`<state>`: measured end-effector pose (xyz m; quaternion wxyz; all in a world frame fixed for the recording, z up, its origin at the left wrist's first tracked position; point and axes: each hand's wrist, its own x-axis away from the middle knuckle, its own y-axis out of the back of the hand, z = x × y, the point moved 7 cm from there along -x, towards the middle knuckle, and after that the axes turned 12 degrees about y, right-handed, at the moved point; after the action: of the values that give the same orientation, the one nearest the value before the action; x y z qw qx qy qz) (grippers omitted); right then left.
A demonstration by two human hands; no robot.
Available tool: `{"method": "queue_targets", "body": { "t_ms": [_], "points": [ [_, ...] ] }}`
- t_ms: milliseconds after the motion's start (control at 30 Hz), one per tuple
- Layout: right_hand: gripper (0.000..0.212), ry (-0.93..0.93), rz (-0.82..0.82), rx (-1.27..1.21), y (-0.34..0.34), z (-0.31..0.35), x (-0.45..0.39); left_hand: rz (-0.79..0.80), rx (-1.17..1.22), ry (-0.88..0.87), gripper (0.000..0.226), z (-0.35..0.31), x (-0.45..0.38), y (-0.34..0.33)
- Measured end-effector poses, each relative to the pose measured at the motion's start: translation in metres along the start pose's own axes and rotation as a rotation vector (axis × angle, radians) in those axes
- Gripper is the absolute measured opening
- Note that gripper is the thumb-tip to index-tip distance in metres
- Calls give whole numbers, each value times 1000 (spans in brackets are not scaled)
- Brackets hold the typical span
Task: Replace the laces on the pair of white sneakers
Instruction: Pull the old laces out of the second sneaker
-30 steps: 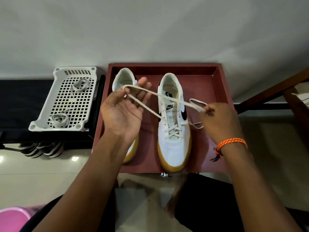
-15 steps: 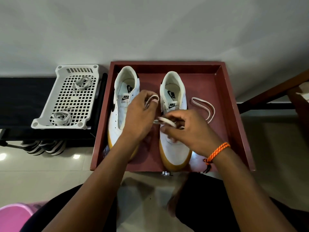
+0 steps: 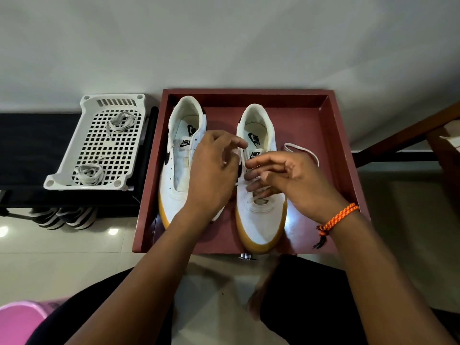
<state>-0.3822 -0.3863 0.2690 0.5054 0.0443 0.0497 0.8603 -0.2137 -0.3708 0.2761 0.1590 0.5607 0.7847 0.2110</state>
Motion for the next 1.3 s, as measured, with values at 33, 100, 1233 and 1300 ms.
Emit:
{"method": "queue_targets", "body": {
  "t_ms": [33,100,1233,1300],
  "points": [
    [38,10,-62,62,8,0,0,-14,-31,-9,30,0,1,-1],
    [40,65,-201,358,26,0,2,-14,-96,-5,24,-1,4,-6],
    [48,84,-146,721,14,-21,2,-47,215,327,17,24,19,-18],
    [44,89,-150,735,13,-20,2,-90,43,162,11,12,18,-17]
  ]
}}
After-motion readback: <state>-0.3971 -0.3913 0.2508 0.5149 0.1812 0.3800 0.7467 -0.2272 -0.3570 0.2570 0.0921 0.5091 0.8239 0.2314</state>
